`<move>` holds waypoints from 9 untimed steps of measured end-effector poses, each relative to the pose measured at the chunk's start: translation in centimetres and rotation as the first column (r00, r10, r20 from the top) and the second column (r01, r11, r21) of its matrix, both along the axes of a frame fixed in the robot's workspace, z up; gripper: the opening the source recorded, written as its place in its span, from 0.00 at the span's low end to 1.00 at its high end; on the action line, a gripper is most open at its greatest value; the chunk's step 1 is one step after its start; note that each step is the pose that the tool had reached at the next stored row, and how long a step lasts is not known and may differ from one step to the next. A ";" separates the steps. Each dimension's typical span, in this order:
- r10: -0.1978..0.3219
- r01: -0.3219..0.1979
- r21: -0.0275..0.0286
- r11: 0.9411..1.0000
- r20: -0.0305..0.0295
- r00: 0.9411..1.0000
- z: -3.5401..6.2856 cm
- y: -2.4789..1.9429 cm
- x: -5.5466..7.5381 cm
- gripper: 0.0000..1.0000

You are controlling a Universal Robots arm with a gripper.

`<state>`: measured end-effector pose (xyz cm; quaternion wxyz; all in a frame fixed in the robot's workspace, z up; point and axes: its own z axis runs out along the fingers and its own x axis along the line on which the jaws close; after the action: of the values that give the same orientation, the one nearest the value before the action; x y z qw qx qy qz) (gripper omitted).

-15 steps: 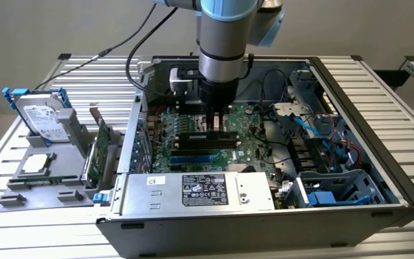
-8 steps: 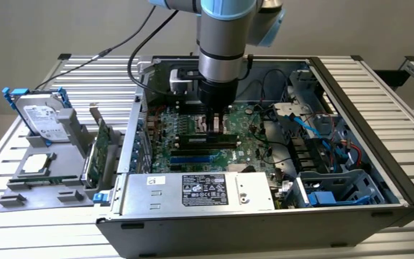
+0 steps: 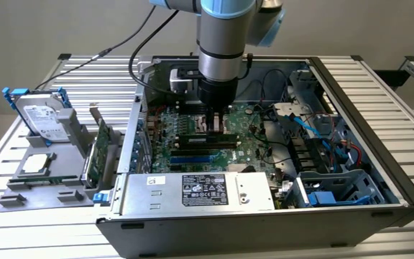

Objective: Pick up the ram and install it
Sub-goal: 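Insert the ram into the slot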

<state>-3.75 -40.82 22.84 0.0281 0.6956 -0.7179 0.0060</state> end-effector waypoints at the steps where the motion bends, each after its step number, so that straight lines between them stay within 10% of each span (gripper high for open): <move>1: 0.000 0.000 0.000 1.000 0.000 1.000 -0.04 0.05 0.0 0.14; 9: 0.001 -0.001 -0.002 1.000 -0.001 1.000 -0.19 0.20 0.0 0.14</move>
<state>-3.76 -40.62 22.66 0.0293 0.6959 -0.7176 0.0064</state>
